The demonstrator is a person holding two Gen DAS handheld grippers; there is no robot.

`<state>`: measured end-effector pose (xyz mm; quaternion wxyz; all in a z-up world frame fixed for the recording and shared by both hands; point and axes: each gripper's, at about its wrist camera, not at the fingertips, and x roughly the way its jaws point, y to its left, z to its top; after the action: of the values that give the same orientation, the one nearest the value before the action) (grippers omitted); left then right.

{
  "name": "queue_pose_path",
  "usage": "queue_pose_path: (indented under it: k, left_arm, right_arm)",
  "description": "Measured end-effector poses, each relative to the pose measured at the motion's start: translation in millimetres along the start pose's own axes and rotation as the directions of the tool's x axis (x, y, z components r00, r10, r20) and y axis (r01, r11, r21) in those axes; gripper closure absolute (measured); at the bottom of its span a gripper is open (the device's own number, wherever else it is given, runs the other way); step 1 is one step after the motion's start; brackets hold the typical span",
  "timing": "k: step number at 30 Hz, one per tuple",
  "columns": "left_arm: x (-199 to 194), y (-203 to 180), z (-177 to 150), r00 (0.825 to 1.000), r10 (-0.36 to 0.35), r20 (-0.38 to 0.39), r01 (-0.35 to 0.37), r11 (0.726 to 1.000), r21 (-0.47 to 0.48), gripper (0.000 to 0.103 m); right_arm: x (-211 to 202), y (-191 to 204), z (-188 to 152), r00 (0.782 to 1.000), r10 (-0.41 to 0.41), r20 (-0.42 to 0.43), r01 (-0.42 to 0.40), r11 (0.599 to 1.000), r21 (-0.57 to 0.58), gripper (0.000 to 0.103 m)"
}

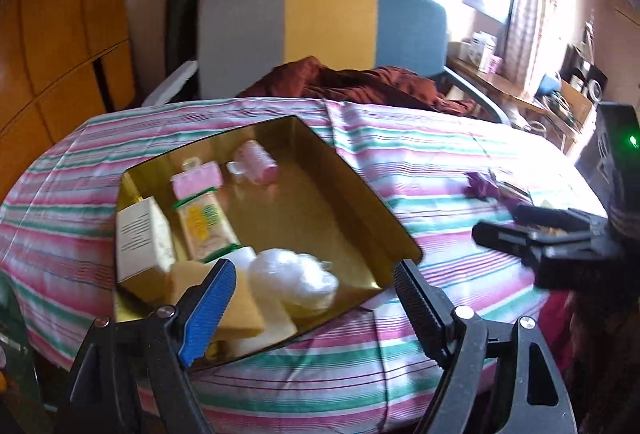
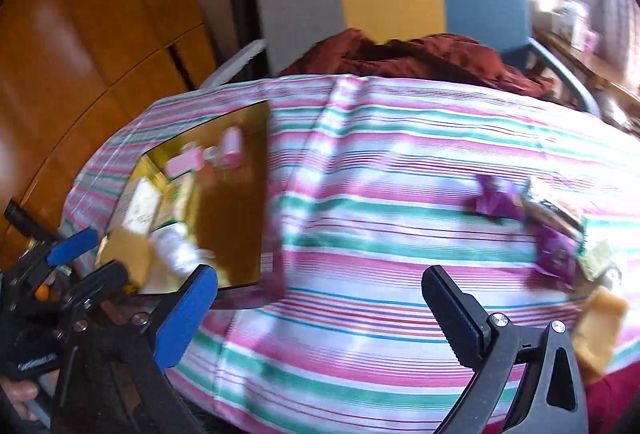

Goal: Organize objects
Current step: 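Withdraw both open tools from the tray toward the loose items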

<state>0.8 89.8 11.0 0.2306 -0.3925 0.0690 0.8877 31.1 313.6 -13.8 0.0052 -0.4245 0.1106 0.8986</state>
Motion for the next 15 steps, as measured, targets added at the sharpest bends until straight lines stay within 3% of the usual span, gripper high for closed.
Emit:
queue_pose_path:
  k: [7, 15]
  left_arm:
    - [10, -32, 3, 0.997, -0.074, -0.027, 0.075, 0.995, 0.061, 0.020]
    - [30, -71, 6, 0.979, -0.175, -0.101, 0.185, 0.977, 0.103, 0.021]
  right_arm:
    - [-25, -76, 5, 0.988, -0.151, 0.022, 0.146, 0.979, 0.145, 0.000]
    - [-62, -179, -1, 0.945, -0.325, 0.044, 0.287, 0.885, 0.366, 0.000]
